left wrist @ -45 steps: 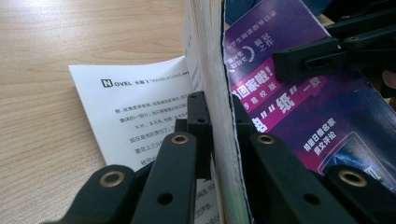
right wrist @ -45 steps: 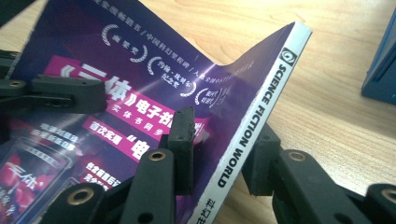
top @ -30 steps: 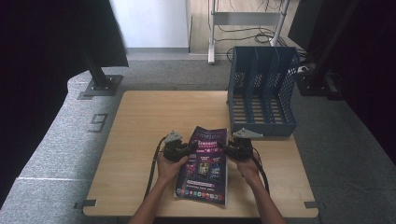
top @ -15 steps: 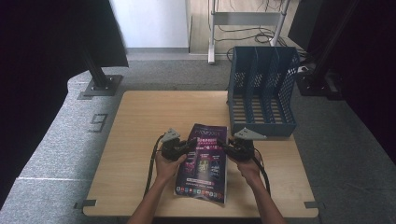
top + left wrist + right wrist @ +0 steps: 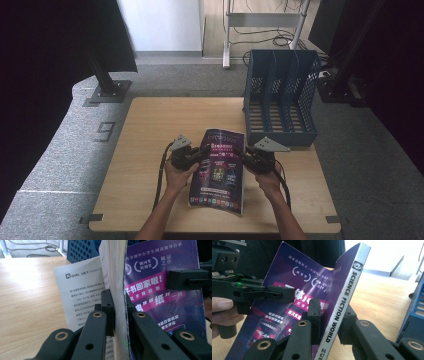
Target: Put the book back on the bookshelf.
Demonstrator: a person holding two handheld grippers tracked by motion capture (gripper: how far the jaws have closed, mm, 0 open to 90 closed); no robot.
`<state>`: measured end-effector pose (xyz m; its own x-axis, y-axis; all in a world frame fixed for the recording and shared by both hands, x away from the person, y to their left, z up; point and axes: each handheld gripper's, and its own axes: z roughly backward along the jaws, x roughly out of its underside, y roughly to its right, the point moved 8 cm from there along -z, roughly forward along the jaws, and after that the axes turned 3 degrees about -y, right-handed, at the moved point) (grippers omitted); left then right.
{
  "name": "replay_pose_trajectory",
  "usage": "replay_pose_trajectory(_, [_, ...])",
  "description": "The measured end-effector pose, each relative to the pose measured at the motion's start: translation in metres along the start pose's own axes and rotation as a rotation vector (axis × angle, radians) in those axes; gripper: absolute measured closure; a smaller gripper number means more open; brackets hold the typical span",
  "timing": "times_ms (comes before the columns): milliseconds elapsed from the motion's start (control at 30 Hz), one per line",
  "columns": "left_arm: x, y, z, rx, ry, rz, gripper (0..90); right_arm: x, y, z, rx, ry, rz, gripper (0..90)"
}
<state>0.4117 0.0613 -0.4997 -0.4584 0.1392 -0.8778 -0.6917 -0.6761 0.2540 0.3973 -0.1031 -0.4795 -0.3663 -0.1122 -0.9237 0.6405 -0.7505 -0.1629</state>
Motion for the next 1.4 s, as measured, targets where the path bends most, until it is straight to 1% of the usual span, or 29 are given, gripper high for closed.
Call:
replay_pose_trajectory(133, [-0.003,0.002,0.003,0.003,0.022,-0.005,86.1,-0.004,-0.002,0.003,-0.004,0.023,0.010,75.8])
replay_pose_trajectory(433, [-0.013,0.006,0.009,0.004,0.045,-0.020,86.3,-0.012,-0.006,0.011,-0.013,0.066,0.030,76.9])
replay_pose_trajectory(733, [-0.018,0.009,0.012,0.002,0.057,-0.030,86.4,-0.016,-0.009,0.015,-0.012,0.087,0.039,77.6])
replay_pose_trajectory(900, [-0.022,0.011,0.015,0.007,0.076,-0.034,86.4,-0.019,-0.011,0.018,-0.011,0.105,0.045,78.2])
replay_pose_trajectory(1200, [-0.034,0.015,0.023,-0.003,0.097,-0.059,86.4,-0.027,-0.016,0.024,-0.011,0.147,0.065,79.2])
replay_pose_trajectory(1333, [-0.033,0.016,0.025,0.001,0.103,-0.068,86.4,-0.027,-0.017,0.025,-0.011,0.153,0.069,79.5])
replay_pose_trajectory(1400, [-0.033,0.017,0.025,0.001,0.110,-0.065,86.4,-0.027,-0.017,0.025,-0.009,0.156,0.072,79.6])
